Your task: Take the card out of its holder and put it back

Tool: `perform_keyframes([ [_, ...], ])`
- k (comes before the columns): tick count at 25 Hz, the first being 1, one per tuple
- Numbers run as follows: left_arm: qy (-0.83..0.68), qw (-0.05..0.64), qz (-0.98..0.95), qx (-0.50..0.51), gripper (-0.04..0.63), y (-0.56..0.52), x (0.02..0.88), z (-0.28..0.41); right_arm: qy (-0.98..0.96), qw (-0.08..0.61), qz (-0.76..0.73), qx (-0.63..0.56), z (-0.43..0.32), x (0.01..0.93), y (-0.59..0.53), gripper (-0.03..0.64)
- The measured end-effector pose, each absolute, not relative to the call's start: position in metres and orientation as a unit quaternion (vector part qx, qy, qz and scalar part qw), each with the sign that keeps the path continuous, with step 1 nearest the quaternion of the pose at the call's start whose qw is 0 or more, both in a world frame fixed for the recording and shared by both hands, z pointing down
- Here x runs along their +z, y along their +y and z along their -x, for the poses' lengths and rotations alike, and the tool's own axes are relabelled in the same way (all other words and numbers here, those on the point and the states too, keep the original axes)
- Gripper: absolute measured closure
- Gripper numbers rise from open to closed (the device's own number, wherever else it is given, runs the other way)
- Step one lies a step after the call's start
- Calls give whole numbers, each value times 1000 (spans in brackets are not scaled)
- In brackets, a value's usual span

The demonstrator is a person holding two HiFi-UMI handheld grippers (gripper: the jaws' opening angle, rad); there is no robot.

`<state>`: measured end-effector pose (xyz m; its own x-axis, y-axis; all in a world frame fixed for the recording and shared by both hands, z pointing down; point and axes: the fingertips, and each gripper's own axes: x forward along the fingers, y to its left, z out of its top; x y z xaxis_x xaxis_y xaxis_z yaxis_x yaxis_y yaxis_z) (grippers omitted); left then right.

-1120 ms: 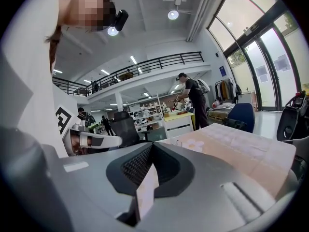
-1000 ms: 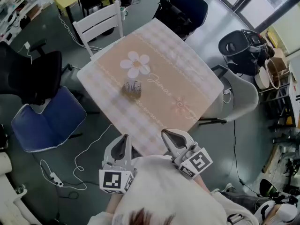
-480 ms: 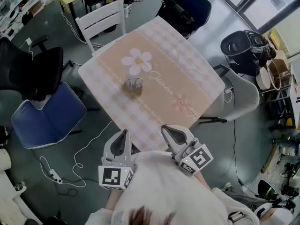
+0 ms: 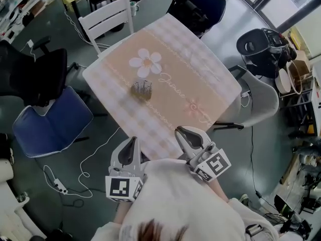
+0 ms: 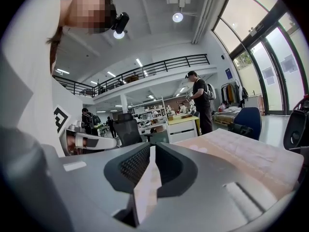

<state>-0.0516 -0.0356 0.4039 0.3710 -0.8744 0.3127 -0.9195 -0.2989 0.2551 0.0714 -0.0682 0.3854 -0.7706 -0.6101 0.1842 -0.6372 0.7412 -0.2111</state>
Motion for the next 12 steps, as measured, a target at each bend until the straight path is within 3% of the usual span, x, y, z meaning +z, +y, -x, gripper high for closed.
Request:
perform_keyframes([
  [2,-569,201,-796,55,595,-34,403,56,-932,56,-334,129,-74,388,-82,554],
  [12,-634,220,-739,58,595,-17,410,79,-952,79,-284,89,-53,401,-163,525],
])
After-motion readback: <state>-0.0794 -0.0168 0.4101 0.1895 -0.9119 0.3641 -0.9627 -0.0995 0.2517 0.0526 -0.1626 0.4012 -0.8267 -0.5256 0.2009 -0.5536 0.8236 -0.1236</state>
